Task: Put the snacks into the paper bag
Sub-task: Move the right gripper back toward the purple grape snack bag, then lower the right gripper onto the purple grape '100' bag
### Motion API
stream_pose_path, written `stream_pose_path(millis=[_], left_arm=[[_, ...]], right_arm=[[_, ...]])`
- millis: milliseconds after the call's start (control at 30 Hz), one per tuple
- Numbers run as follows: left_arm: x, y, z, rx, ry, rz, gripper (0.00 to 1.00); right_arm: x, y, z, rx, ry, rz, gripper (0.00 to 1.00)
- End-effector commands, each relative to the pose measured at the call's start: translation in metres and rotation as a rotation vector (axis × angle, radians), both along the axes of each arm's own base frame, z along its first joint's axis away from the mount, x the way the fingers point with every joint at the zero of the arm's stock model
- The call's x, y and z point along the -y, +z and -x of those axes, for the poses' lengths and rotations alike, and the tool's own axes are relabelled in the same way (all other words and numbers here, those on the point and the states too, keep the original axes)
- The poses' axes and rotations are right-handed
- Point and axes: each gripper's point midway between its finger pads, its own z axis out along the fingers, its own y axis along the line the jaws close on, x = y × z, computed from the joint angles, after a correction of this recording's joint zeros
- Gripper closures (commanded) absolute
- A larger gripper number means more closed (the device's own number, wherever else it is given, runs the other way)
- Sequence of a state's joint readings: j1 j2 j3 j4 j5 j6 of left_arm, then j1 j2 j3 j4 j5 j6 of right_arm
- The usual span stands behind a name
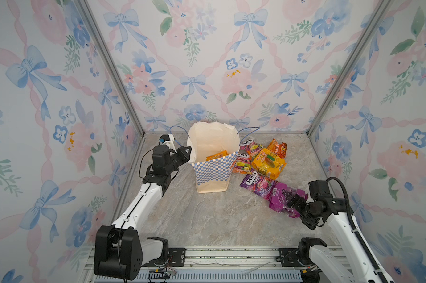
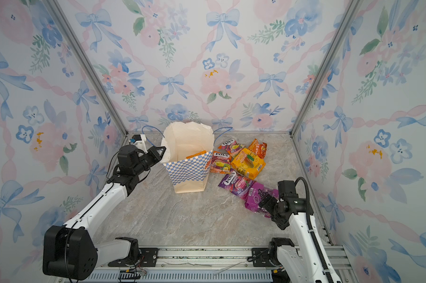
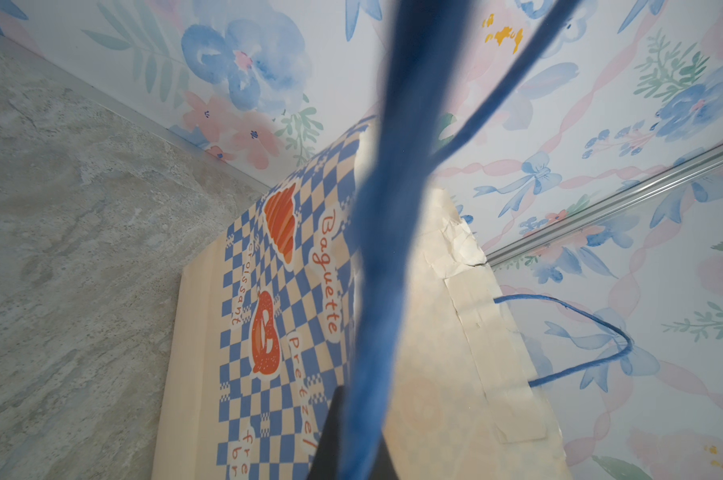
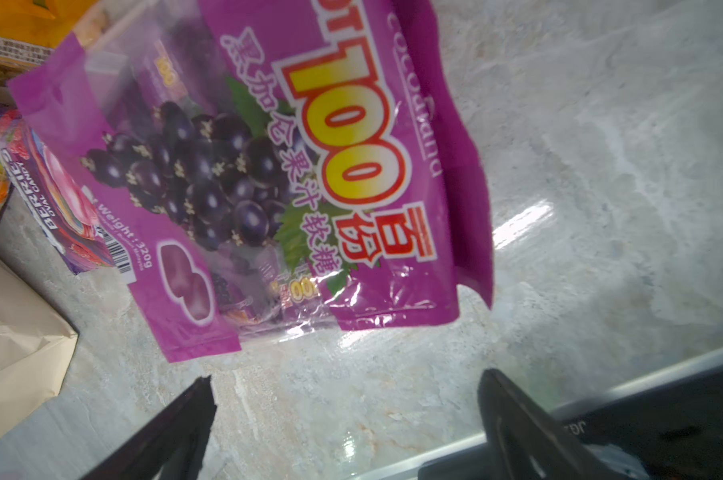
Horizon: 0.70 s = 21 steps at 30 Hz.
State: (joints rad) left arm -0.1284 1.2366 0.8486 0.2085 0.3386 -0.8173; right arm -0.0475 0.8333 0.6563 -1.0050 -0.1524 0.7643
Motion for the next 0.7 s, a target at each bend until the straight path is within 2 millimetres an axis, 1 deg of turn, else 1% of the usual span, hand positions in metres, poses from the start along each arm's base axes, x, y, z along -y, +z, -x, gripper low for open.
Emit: stream_pose_path(millis=[0,167,333,500,667], left_arm=[[-0.002,0.001,-0.001,0.012,0.003,0.016,1.00],[-0.003,-0.002,-0.001,0.009,0.011,0.017,1.00],[-0.001,-0.003,-0.003,0.008,0.003,0.019,1.00],[-0.002,-0.003,-0.003,0.008,0.006,0.019,1.00],[-0.003,-0.003,-0.001,0.007,0.011,0.023,1.00]], right_arm=[[-0.001,-0.003,-0.008,0.045,-0.057,-0.046,0.03],[0.000,-0.015,-0.013,0.071,-0.147,-0.110,0.04],[-0.002,-0.025,-0.014,0.074,-0.179,-0.144,0.04],[0.000,-0.028,-0.019,0.080,-0.187,-0.156,0.03],[0.001,-0.030,-0.033,0.114,-0.214,-0.190,0.03]])
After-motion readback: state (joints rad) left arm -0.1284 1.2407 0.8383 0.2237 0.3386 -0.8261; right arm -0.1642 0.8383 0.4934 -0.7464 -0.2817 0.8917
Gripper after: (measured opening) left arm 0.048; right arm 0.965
